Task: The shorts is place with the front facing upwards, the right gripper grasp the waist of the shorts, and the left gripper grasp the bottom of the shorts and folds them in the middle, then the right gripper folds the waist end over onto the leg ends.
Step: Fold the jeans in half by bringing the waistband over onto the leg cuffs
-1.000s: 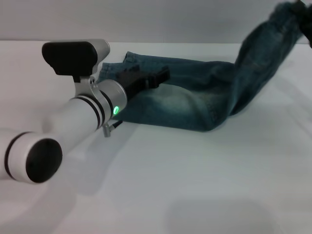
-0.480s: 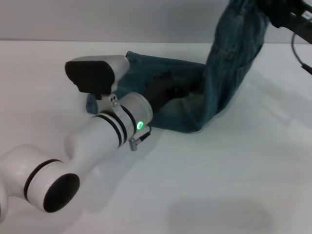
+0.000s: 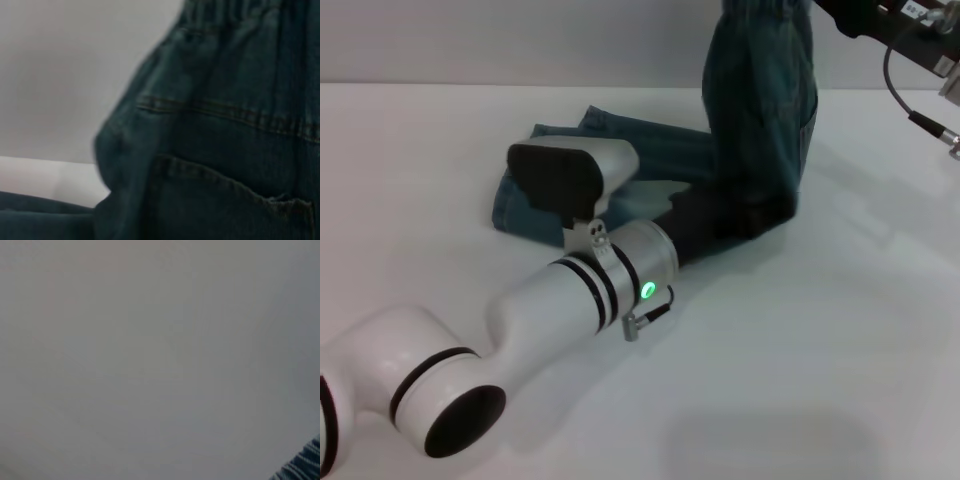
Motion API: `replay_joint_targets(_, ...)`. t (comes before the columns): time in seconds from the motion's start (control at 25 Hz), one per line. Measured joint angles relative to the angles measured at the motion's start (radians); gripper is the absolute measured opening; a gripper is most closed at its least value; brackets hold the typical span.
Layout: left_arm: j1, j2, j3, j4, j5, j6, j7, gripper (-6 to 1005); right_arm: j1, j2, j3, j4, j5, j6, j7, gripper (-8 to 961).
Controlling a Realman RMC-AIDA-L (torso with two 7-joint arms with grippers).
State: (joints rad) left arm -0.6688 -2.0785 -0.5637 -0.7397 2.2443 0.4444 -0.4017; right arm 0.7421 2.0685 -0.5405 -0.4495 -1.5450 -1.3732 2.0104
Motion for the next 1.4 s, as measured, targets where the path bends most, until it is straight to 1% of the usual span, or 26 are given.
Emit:
replay_joint_targets(0.24,-0.039,-0.001,0.038,-0.011,-0.004,0.008,-0.033,859,0.003,0.004,-0.046,0.013,0.003,0.005,0.004,69)
replay_joint_targets(0.56,-0.049,-0.002,0.063,-0.033,0.000,0.010,-0.034,859,0.005,0.007,-0.072,0.040,0.005,0.004,0.000,67)
replay_joint_targets(0.68,-0.023,0.000,0.056,-0.036,0.003,0.013,-0.031,859,0.004,0.007,-0.073,0.041,0.006,0.005,-0.001,67)
replay_joint_targets(0.76,0.002,0.007,0.045,-0.036,0.004,0.014,-0.030,859,0.004,0.007,-0.073,0.042,0.006,0.005,-0.002,66)
replay_joint_targets(0.88,0.053,0.013,0.018,-0.037,0.012,0.025,-0.024,859,0.002,0.007,-0.073,0.042,0.006,0.006,-0.002,65)
replay_joint_targets(1.04,0.121,0.015,-0.038,-0.053,0.081,0.042,-0.019,859,-0.003,0.007,-0.070,0.042,0.006,0.014,-0.005,64)
replay_joint_targets(1.12,0.143,0.016,-0.061,-0.069,0.116,0.040,-0.019,859,-0.006,0.007,-0.067,0.043,0.006,0.019,-0.009,67)
replay_joint_targets(1.28,0.146,0.016,-0.067,-0.075,0.119,0.035,-0.017,859,-0.009,0.007,-0.064,0.048,0.006,0.022,-0.014,78)
replay_joint_targets(1.4,0.154,0.018,-0.086,-0.062,0.121,0.029,-0.005,859,-0.011,0.007,-0.063,0.048,0.006,0.023,-0.014,87)
